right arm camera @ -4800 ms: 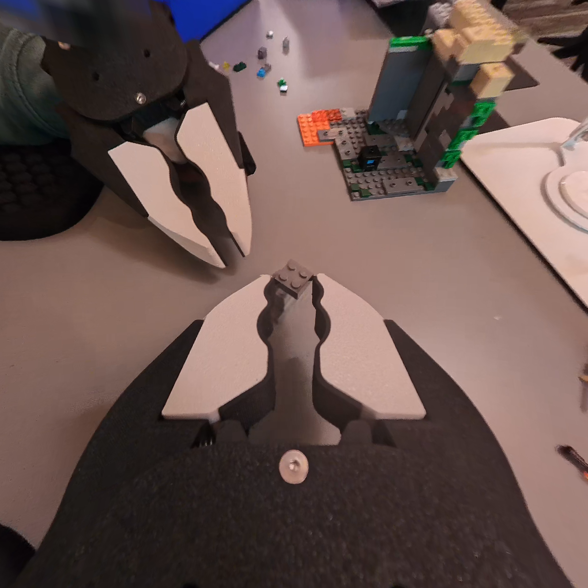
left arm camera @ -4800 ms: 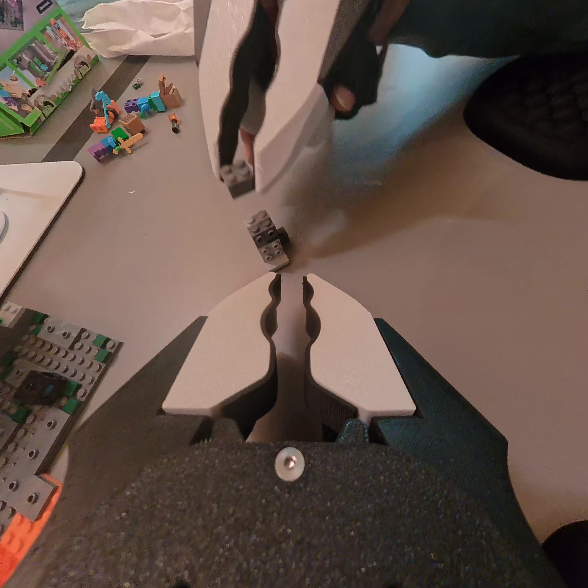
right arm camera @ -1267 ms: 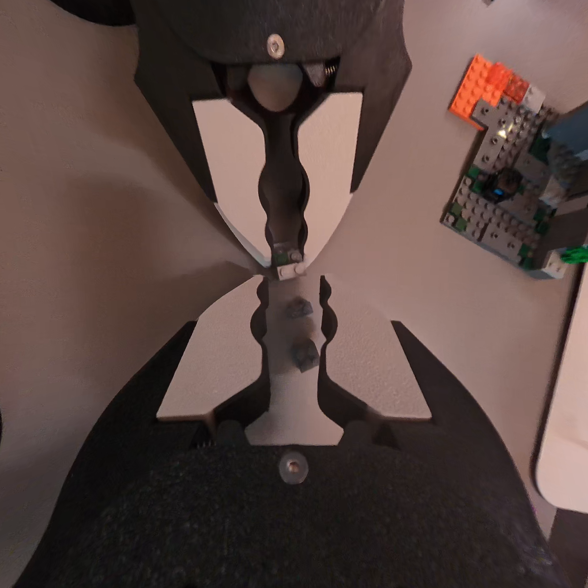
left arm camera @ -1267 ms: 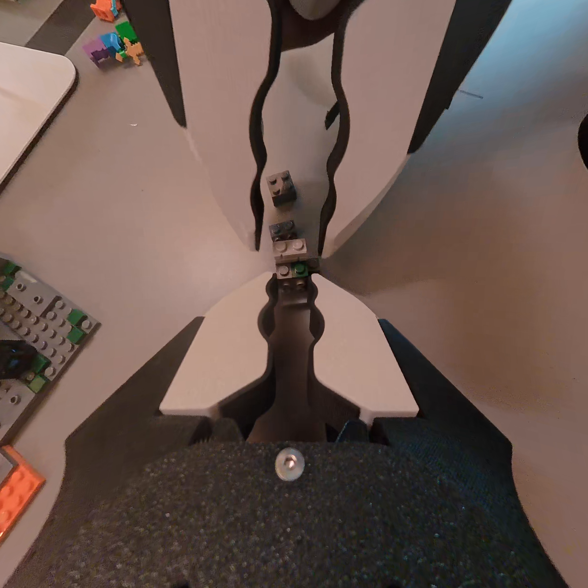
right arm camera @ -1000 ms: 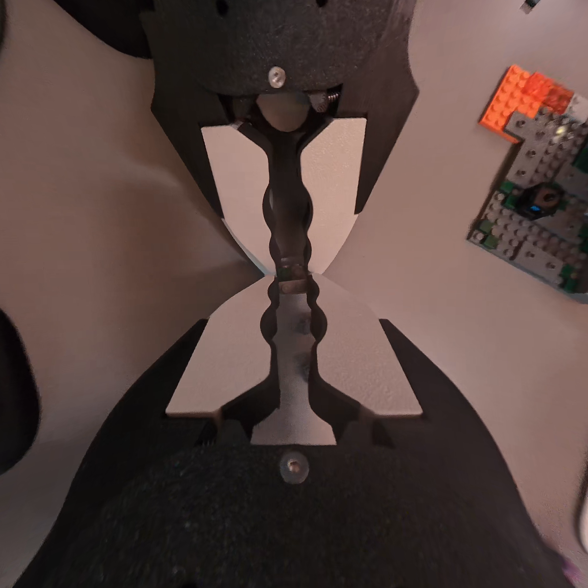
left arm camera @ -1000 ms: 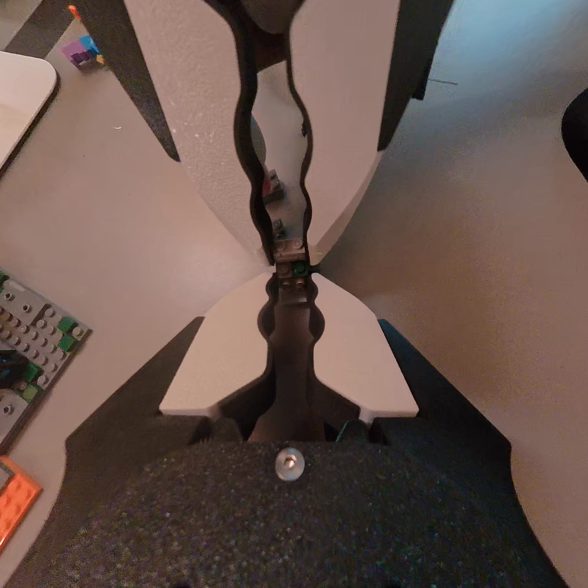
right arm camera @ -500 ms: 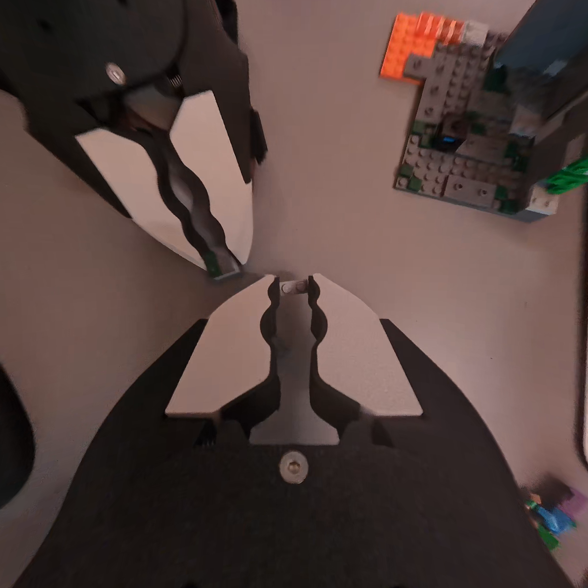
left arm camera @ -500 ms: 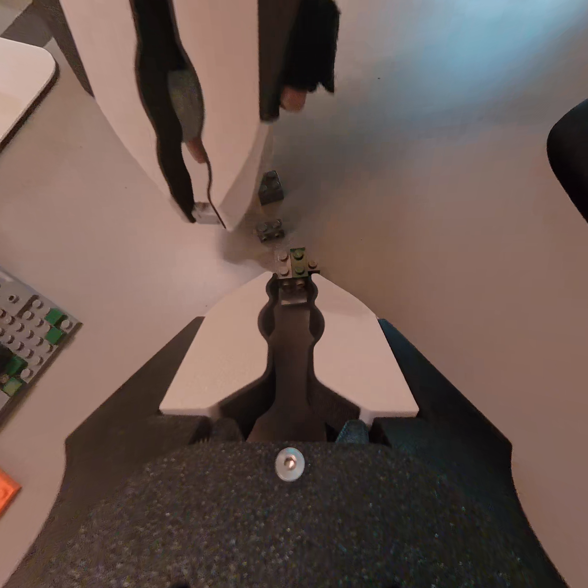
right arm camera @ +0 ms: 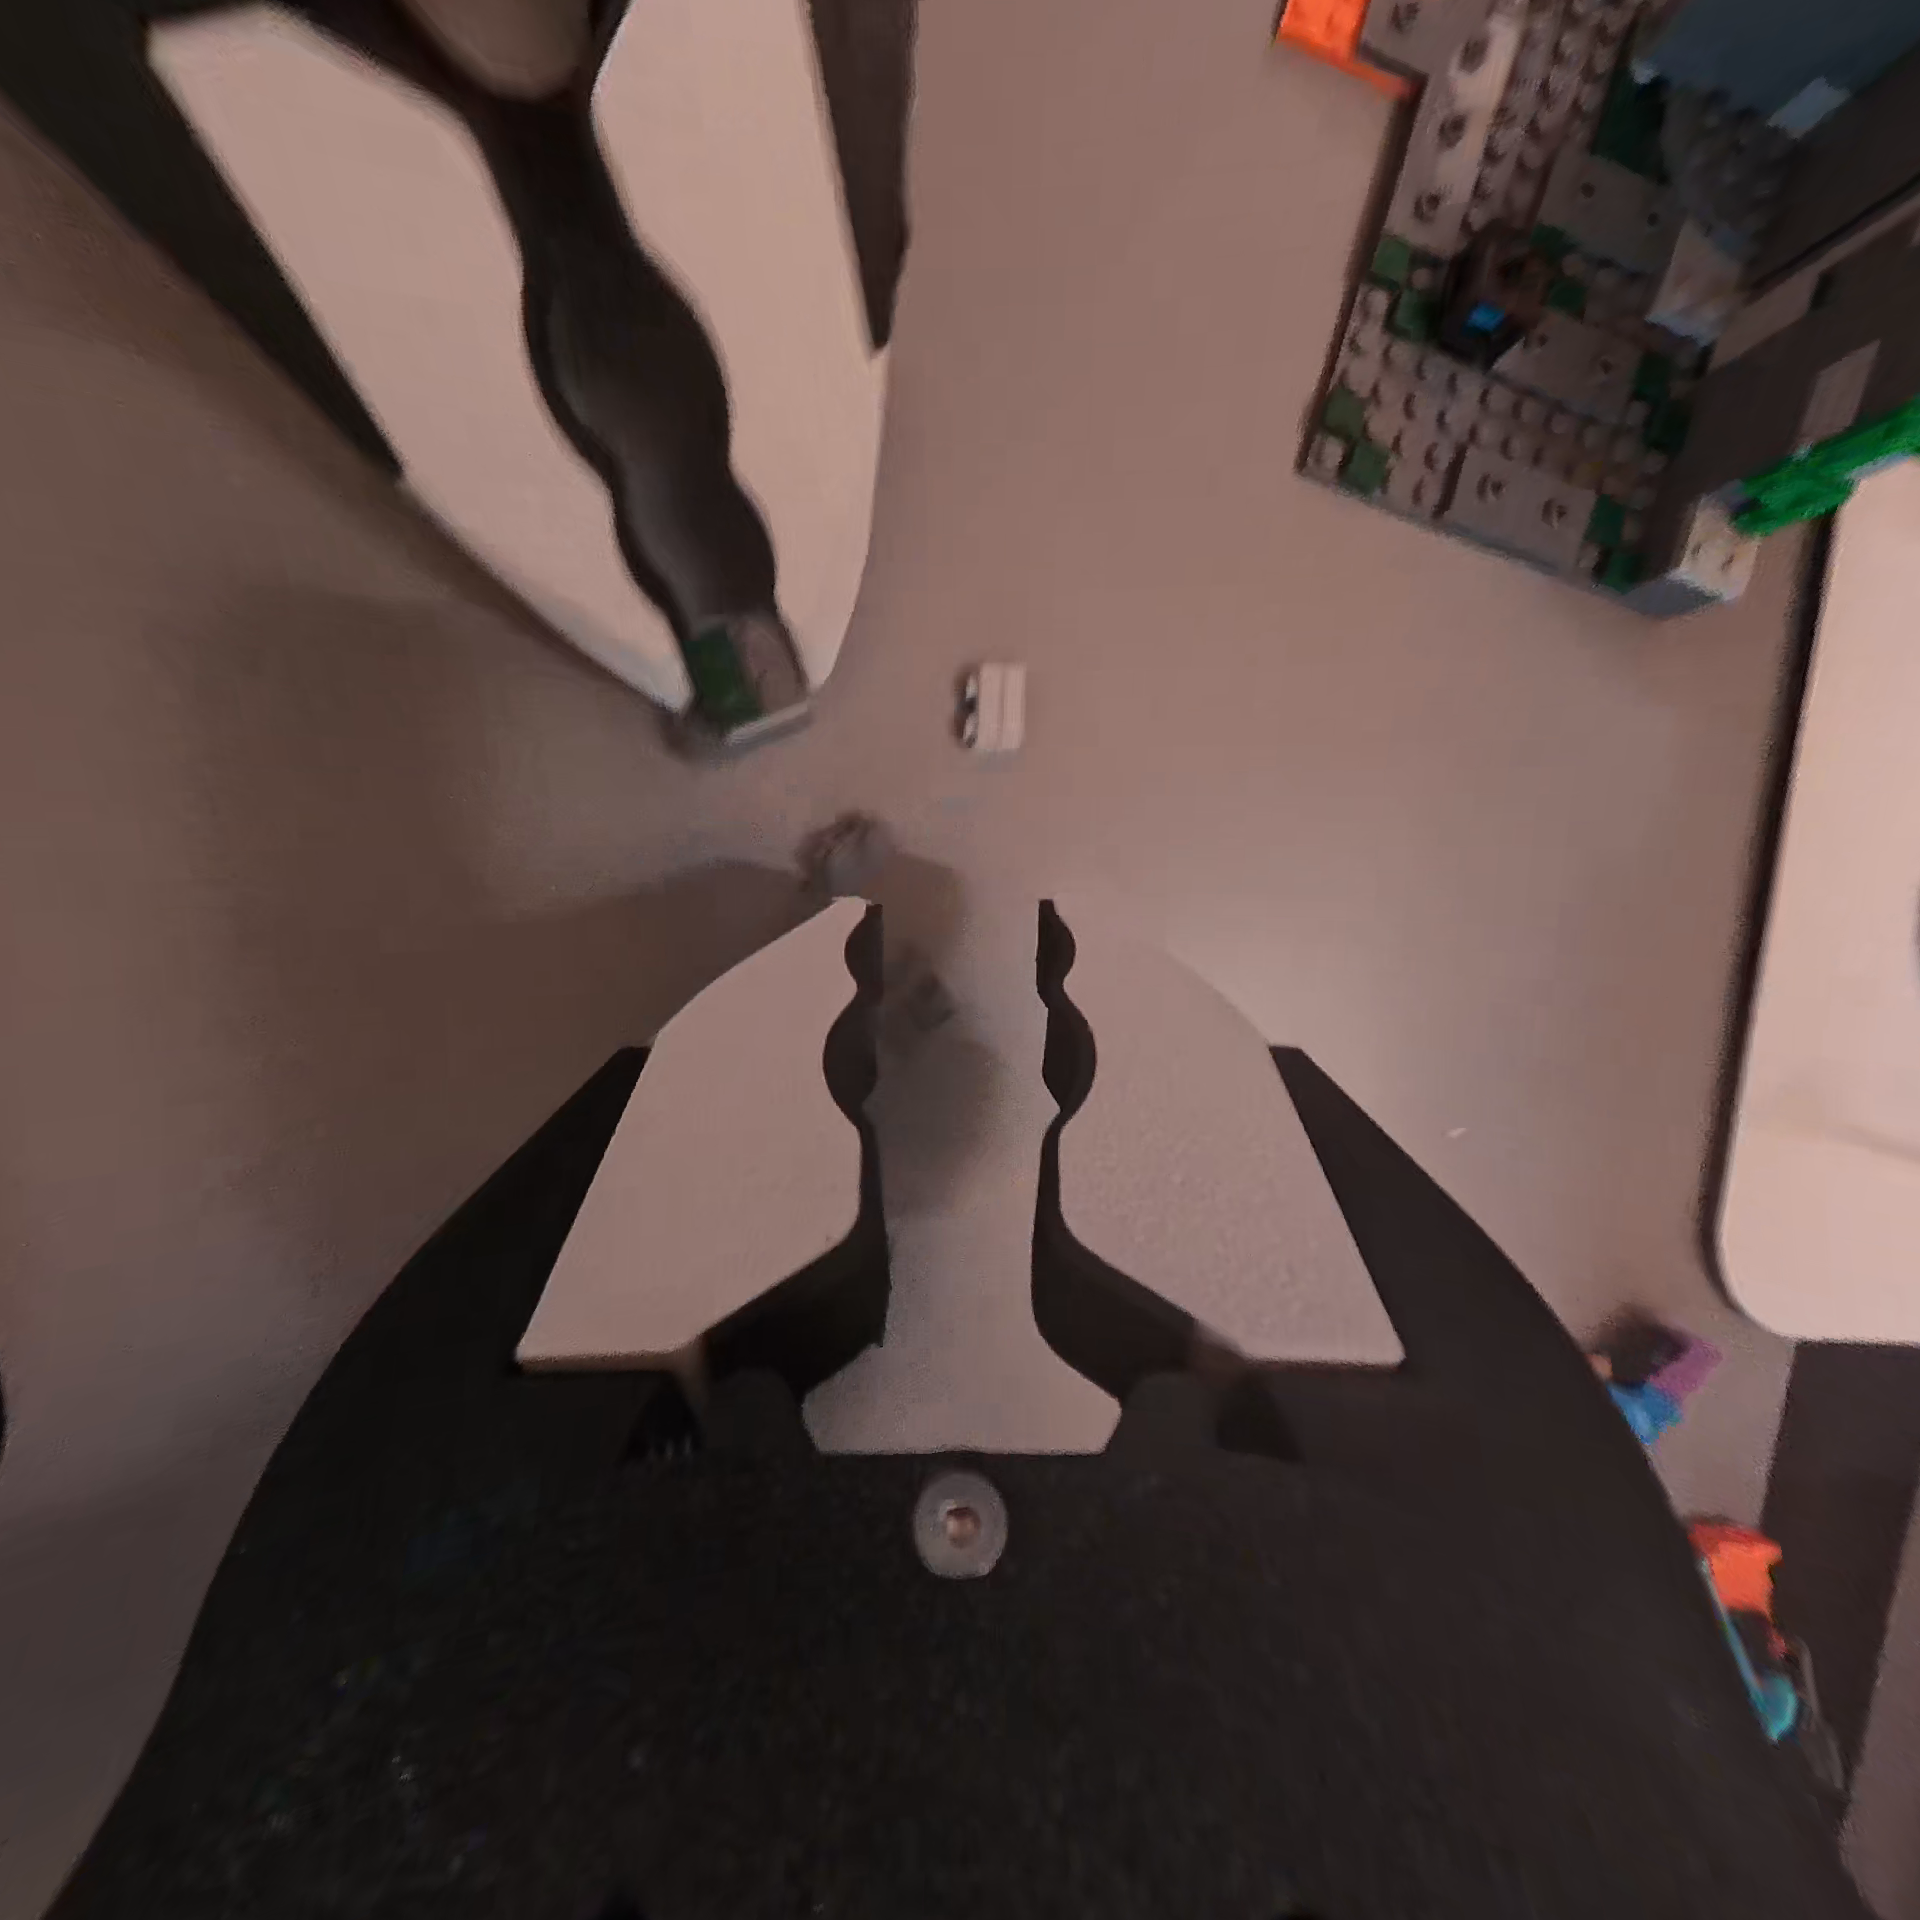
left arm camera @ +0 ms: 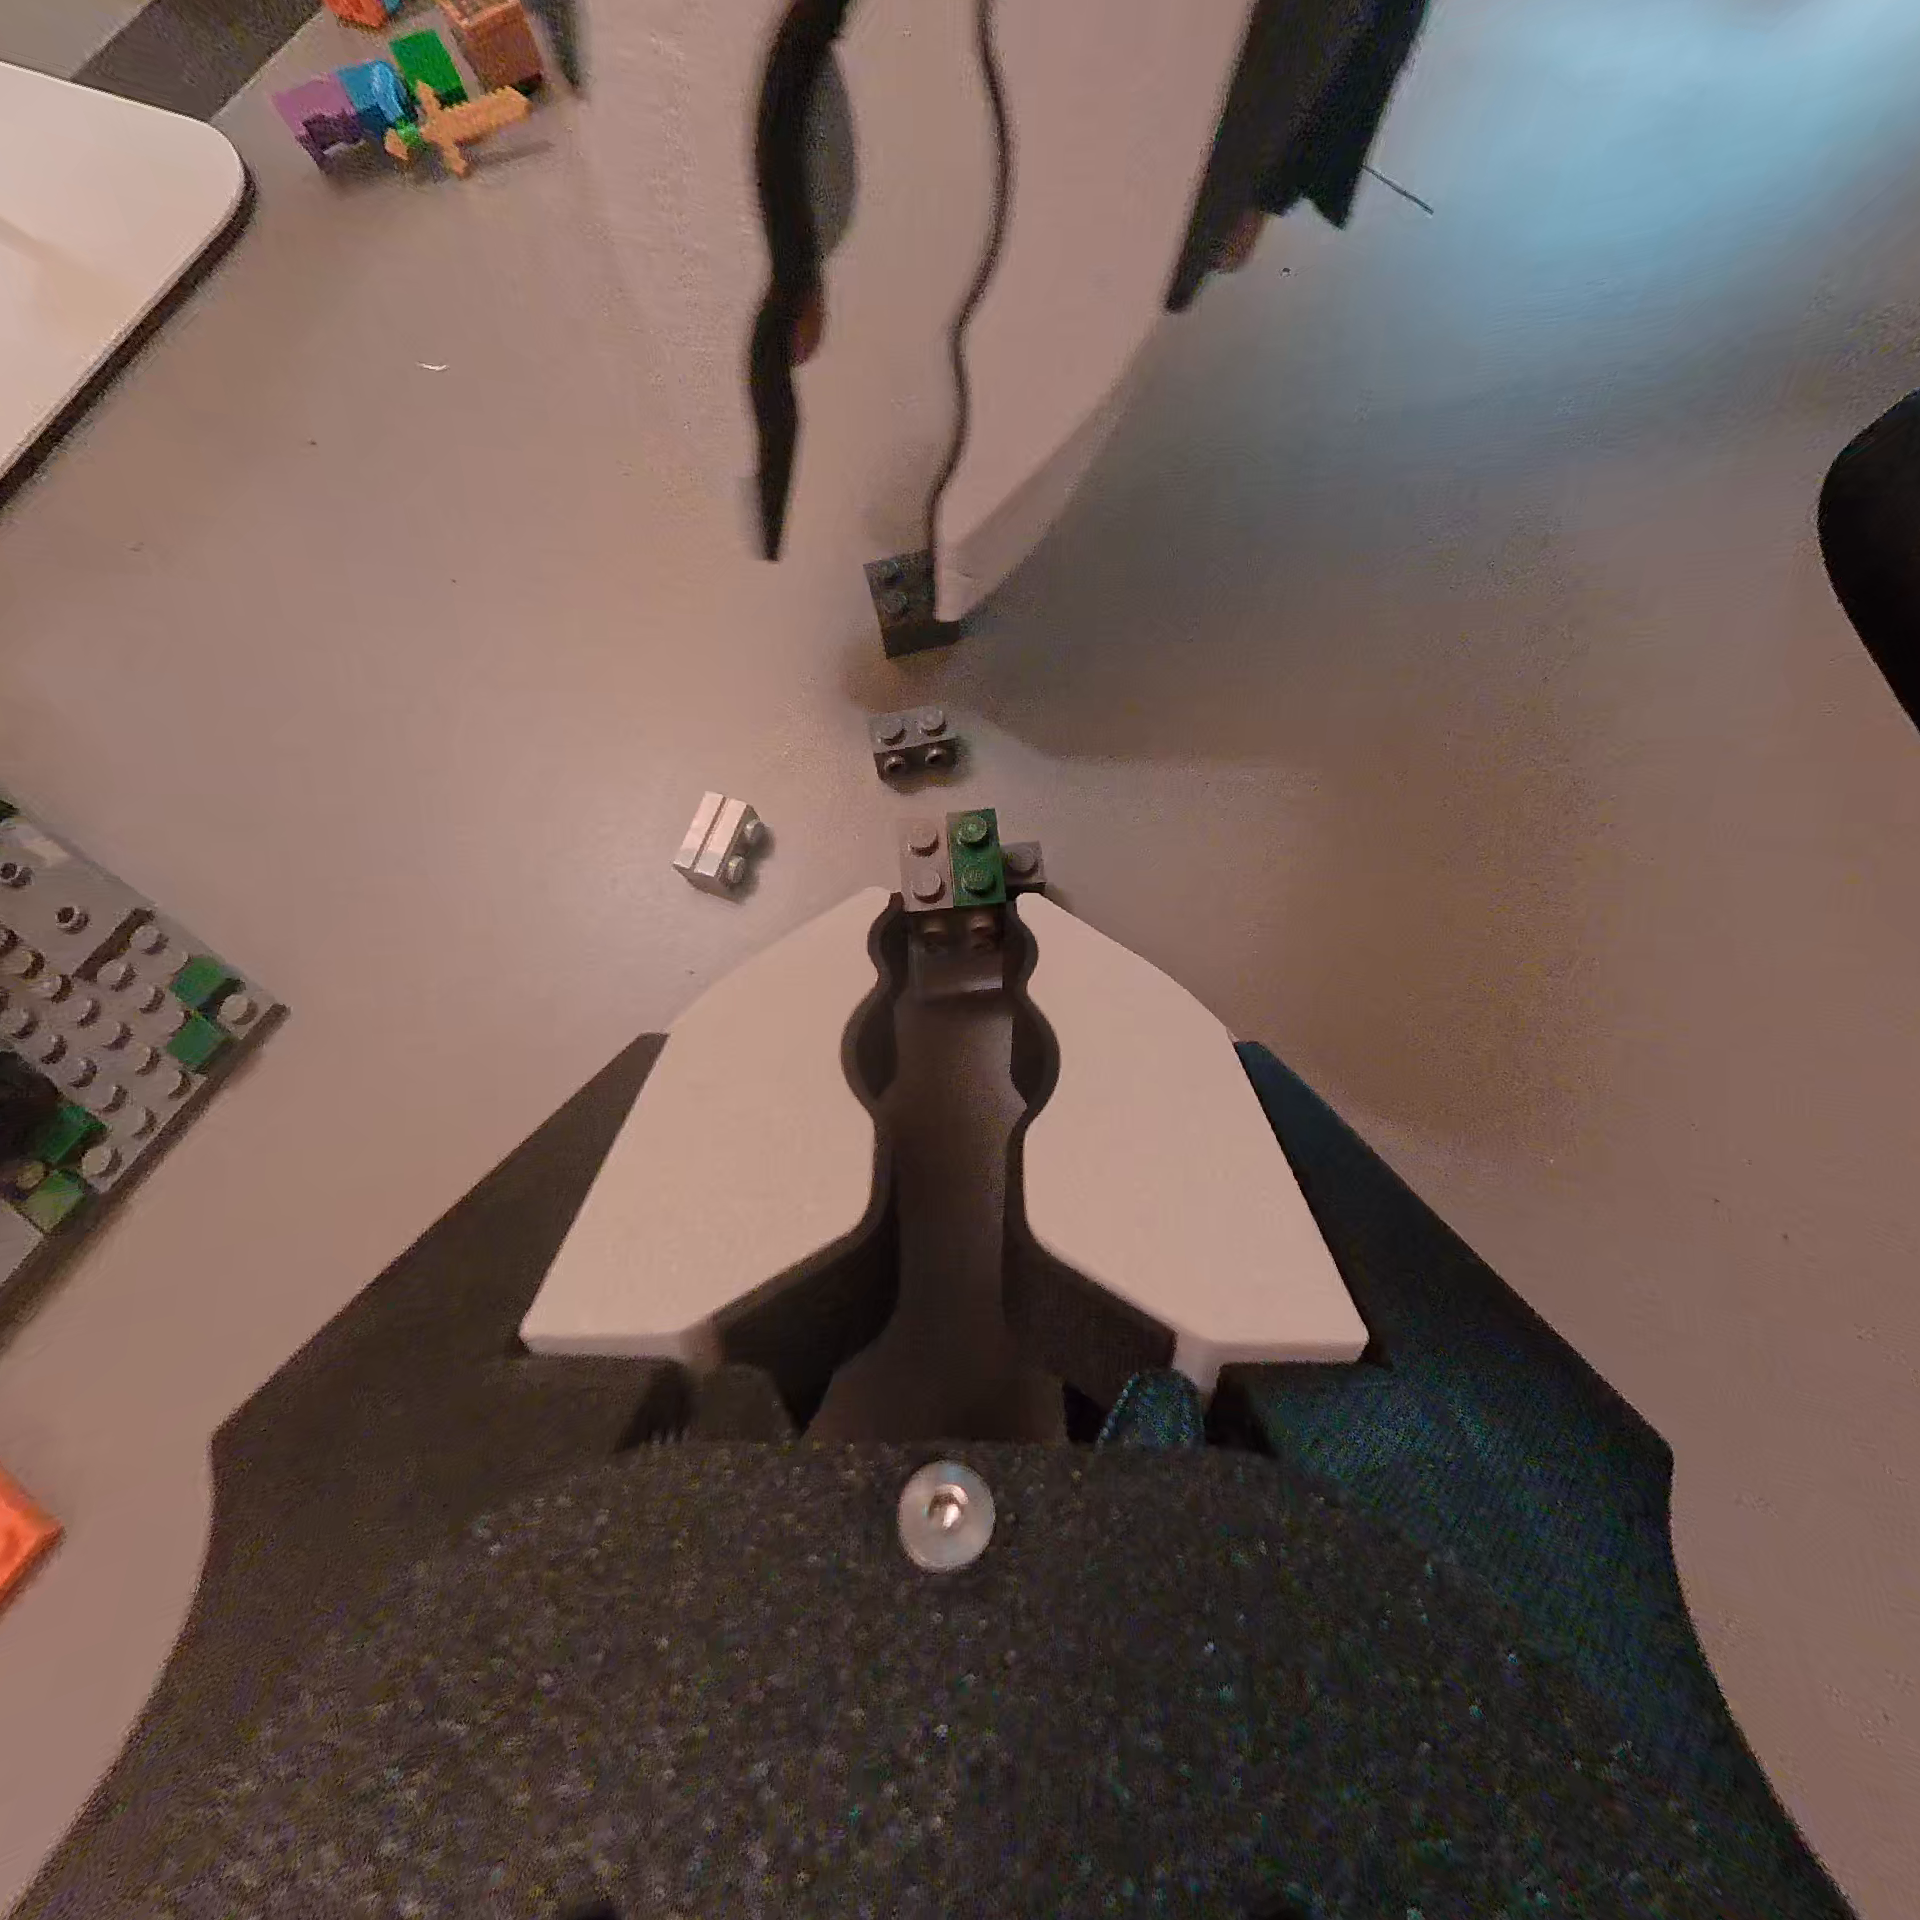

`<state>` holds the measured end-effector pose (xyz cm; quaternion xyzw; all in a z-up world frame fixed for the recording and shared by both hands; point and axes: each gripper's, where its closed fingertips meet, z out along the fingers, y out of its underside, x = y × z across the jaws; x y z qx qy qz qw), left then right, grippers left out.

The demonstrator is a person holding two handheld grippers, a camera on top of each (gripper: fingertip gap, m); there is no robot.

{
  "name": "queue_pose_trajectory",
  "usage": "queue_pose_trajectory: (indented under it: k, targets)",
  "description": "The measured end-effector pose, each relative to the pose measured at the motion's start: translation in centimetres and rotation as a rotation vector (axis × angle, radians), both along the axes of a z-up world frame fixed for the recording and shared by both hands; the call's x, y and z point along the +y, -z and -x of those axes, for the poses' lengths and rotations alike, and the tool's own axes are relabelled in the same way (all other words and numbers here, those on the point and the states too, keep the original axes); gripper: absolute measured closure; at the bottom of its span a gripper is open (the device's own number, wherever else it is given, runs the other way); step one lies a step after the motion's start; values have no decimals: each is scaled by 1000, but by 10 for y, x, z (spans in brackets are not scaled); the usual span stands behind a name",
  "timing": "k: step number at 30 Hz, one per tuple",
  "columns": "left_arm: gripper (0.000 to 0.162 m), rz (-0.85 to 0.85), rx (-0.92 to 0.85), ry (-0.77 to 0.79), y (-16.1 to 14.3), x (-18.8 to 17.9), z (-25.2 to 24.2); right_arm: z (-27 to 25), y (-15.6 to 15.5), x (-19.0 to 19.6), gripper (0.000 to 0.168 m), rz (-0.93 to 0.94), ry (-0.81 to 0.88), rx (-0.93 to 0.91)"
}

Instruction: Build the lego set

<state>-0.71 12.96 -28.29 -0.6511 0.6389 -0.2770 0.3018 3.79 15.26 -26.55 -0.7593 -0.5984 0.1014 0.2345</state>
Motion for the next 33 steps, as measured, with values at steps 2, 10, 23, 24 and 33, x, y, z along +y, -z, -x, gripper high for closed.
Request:
queue_pose_trajectory:
  k: [2,10,23,24,33]
  targets:
    - [145,-1,-2,2,0,0,0,-8,10,-8,140,-24,14,-28]
    - [139,-29,5,-7,1,-2,1,-23,18,-9,150,-67,60,-65]
    - [138,-24,-1,16,0,-6,4,-96,8,-26,140,-69,317,-47]
    - [138,-27,1,17,0,-7,4,-88,1,-25,140,-82,310,-23]
    - [141,-21,1,49,0,-21,4,8,14,-16,144,-46,182,73]
